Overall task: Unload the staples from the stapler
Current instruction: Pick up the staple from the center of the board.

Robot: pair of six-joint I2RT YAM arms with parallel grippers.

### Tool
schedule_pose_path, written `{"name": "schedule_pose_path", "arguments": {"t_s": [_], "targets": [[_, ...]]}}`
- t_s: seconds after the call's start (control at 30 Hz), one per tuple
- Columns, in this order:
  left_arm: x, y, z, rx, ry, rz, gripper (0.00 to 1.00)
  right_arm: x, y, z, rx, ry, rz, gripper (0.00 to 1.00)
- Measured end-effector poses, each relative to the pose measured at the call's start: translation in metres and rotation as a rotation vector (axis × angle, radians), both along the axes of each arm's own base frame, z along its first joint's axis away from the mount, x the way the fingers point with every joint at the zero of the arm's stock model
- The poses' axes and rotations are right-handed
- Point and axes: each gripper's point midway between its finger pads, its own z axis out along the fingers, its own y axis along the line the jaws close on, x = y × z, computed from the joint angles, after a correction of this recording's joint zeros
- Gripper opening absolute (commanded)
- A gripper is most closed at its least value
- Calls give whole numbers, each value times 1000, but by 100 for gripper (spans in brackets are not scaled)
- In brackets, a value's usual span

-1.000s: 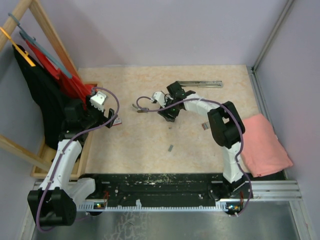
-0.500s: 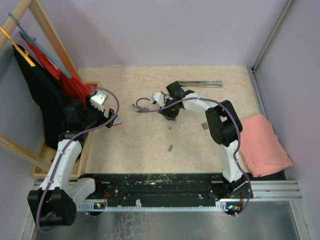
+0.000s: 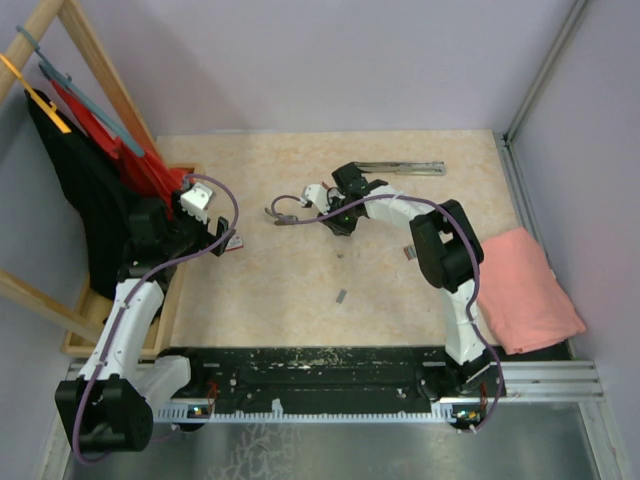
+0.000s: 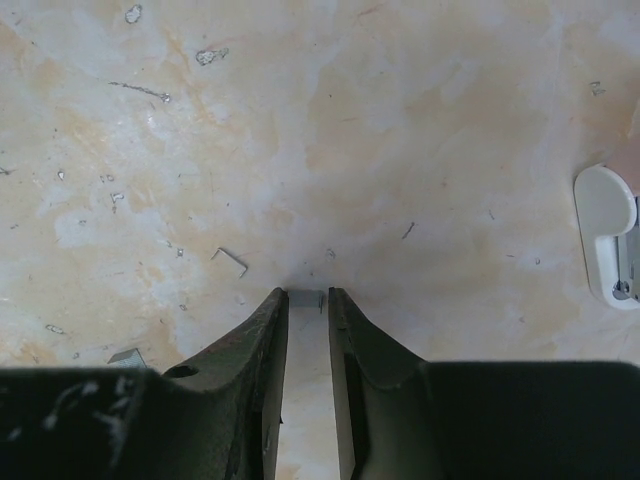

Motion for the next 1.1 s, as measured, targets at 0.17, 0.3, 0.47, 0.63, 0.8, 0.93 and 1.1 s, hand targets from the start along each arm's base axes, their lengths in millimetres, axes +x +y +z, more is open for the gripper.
{"name": "schedule_pose_path", "arguments": {"t_s": [0.17,0.3,0.47,0.63,0.8,0.93,1.1], "targets": [[0,0,0,0,0,-1,99,2,1,0,3,-9,-2,19],[0,0,0,0,0,-1,99,5,2,1,7,-22,-4,19],[0,0,0,-1,0,-1,99,6,3,1,14,-30,-9,17],[0,0,0,-1,0,-1,99,6,2,1,21,-35,-22,15],[0,0,0,-1,0,-2,99,4,1,1,23,-30,-33,15],[0,0,0,-2,0,-2,99,5,0,5,27,-31,-49,15],[0,0,0,-3,0,-2,99,9,-3,24,55,-51,-93,15]]}}
